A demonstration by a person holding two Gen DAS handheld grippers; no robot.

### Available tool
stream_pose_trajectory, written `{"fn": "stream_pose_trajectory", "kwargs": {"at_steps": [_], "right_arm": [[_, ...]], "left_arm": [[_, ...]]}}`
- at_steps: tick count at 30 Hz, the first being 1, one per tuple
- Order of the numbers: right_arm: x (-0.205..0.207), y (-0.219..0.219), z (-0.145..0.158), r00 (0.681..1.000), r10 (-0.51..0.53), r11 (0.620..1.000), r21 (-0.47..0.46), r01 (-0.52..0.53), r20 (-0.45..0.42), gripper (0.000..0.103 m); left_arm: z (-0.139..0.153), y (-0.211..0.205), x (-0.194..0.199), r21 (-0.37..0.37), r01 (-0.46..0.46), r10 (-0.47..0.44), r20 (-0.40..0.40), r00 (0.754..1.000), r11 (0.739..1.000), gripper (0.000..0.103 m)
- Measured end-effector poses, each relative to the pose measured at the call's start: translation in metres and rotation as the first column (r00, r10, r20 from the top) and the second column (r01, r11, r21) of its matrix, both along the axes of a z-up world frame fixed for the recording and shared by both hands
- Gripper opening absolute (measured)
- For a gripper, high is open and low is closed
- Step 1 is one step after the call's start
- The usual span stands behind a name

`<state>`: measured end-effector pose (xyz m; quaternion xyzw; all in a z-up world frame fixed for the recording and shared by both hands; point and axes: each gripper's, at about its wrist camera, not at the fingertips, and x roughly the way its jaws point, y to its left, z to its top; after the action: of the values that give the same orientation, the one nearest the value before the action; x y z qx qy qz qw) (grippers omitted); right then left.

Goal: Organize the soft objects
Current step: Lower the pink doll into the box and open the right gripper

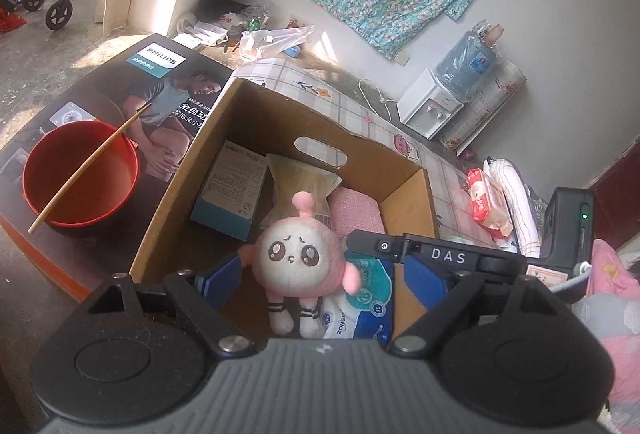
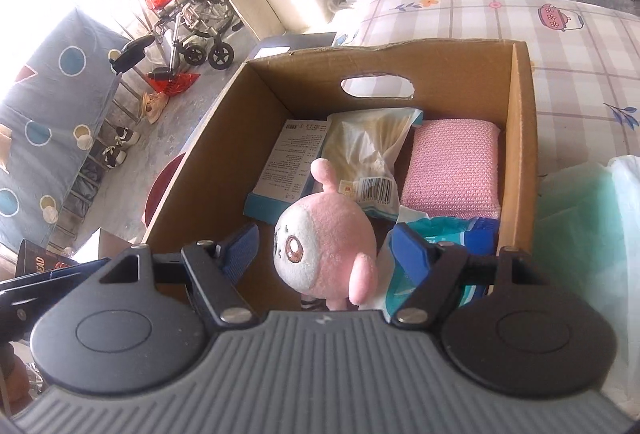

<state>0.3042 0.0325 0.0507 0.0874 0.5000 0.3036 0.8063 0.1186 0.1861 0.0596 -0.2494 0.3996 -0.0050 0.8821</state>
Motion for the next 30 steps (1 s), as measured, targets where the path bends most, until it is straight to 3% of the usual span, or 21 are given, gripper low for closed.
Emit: {"fn": "stream_pose_trajectory", "kwargs": {"at_steps": [7, 14, 20, 24, 30], "right_arm": [[-0.024, -0.052, 0.008, 0.996, -0.064, 0.998, 0.021, 0.062, 0.057, 0.074], [-0.036, -0.064, 0.007, 0.991, -0.078, 0.997, 0.005, 0.078, 0.113, 0.074], [-0.052, -0.081, 0.025, 0.976, -0.103, 0.995, 0.021, 0.100, 0.190, 0.074], [-0.068, -0.103, 0.035, 0.959, -0.142, 0.990, 0.040, 0.136, 0.245, 0.074], [-0.109, -0.153, 0.048, 0.911, -0.238, 0.971, 0.064, 0.230, 0.338, 0.075]], "left_arm": [[0.009, -0.023, 0.000, -0.010, 0.077, -0.076, 0.031, 0.997, 0.997, 0.089], [0.020, -0.049, -0.009, -0.027, 0.156, -0.154, 0.072, 0.985, 0.987, 0.090], [0.041, -0.066, -0.027, -0.023, 0.206, -0.200, 0.151, 0.968, 0.978, 0.090], [0.050, -0.079, -0.036, 0.026, 0.200, -0.201, 0.194, 0.960, 0.979, 0.091], [0.049, -0.114, -0.041, 0.178, 0.194, -0.233, 0.232, 0.944, 0.965, 0.093]]}}
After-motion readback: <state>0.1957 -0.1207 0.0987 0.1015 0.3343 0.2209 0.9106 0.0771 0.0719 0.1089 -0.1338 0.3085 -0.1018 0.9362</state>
